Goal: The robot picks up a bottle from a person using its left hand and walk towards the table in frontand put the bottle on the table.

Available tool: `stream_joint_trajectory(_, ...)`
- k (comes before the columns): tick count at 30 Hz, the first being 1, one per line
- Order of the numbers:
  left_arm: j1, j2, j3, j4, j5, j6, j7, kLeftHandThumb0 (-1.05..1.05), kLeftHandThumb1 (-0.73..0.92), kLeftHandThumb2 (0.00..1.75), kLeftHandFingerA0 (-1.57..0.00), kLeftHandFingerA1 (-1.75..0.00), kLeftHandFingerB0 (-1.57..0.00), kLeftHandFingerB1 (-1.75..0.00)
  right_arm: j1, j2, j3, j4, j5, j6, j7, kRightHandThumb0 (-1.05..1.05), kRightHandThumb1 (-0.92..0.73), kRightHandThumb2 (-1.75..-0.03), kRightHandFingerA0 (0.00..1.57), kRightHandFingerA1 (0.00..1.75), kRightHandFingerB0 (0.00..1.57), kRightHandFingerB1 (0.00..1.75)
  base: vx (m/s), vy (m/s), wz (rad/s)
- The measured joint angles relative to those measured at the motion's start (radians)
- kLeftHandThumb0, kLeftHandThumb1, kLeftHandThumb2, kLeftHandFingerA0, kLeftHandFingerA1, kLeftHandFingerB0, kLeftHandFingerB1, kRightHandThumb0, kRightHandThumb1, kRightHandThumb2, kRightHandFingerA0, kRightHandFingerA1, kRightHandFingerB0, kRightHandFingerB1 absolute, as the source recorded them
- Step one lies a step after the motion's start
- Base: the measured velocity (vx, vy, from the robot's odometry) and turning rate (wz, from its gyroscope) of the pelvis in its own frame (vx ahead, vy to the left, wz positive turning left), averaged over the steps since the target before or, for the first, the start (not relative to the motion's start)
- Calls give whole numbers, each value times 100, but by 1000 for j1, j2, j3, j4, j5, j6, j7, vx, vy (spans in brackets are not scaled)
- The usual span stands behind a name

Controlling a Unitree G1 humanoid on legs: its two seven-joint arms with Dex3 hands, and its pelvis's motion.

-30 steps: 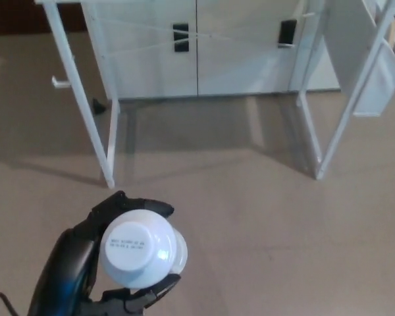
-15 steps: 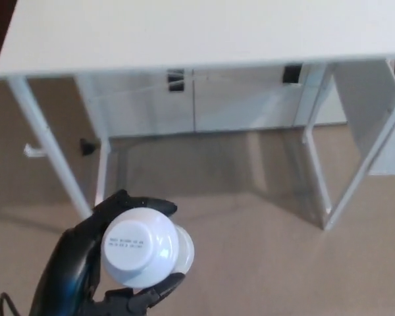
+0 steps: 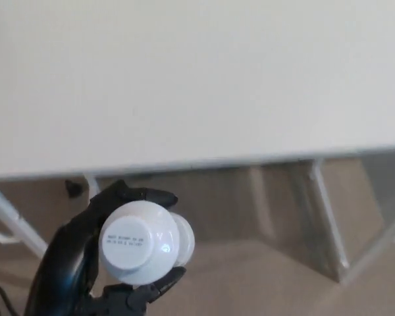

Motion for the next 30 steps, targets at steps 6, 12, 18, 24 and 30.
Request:
stream_joint_trajectory(6, -38, 1, 36, -33, -13, 6, -3, -16, 78, 74, -108, -138, -82, -107, -15, -14, 2, -6, -1, -4, -3, -40, -70, -61, 63, 47, 56, 42, 377, -15, 11)
stream_joint_trajectory(12, -173, 16, 103, -52, -32, 58, -5, -18, 81, 69, -107, -140, -78, -104, -14, -14, 3, 0, -4, 2, -1, -40, -70, -61, 65, 49, 57, 43, 163, 47, -10)
stream_joint_trajectory(18, -318, 42, 159, -36, -44, 130, -7, -13, 77, 75, -108, -139, -81, -104, -29, -7, 3, 2, -9, 7, 1, -38, -70, -61, 63, 46, 56, 41, 54, 228, 5)
stream_joint_trajectory(24, -476, 59, 171, 86, -59, 221, -13, -14, 82, 66, -102, -136, -77, -91, -37, -2, -3, 1, -10, 8, 4, -39, -69, -61, 66, 49, 56, 43, 21, 26, 3)
stream_joint_trajectory(30, -670, 57, 156, 275, -65, 323, -13, -14, 84, 65, -108, -125, -78, -91, -38, -2, -11, 1, -10, 11, 11, -41, -70, -61, 64, 48, 57, 43, 38, -47, 13)
